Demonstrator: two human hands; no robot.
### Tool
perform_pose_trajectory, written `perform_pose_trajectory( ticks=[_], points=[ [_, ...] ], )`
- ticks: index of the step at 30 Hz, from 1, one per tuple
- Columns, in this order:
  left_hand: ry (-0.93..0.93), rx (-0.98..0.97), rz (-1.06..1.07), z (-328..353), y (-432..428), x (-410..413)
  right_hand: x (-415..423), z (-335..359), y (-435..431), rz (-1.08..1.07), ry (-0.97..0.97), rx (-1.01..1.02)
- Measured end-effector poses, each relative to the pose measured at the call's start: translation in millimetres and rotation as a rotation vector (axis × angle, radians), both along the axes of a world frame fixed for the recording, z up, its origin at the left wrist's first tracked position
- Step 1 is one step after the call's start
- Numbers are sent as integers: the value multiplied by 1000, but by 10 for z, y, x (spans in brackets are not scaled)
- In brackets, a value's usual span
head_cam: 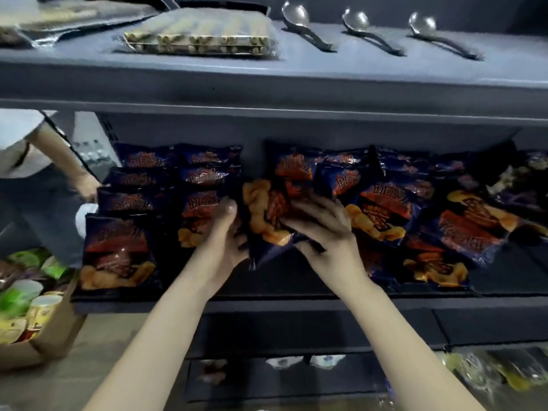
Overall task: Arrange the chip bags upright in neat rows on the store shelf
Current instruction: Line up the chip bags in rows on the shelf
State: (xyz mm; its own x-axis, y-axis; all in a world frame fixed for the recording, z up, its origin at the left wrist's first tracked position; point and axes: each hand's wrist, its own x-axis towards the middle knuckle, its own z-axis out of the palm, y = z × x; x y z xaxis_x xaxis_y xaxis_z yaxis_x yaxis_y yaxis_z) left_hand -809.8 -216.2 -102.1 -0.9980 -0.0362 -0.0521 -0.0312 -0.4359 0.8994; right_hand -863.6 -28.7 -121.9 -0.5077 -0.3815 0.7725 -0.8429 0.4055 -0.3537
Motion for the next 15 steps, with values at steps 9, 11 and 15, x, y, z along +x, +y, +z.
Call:
perform_pose_trajectory(
  ticks=[9,11,15],
  points=[
    [-129,226,524,-265,-91,351,-109,-79,-81,202,56,149],
    [-106,381,587,-344,-34,425,-29,-71,-105,182,-168,79],
    [-36,519,668,-483,112,561,200,-160,-182,466,-1151,-262]
  ],
)
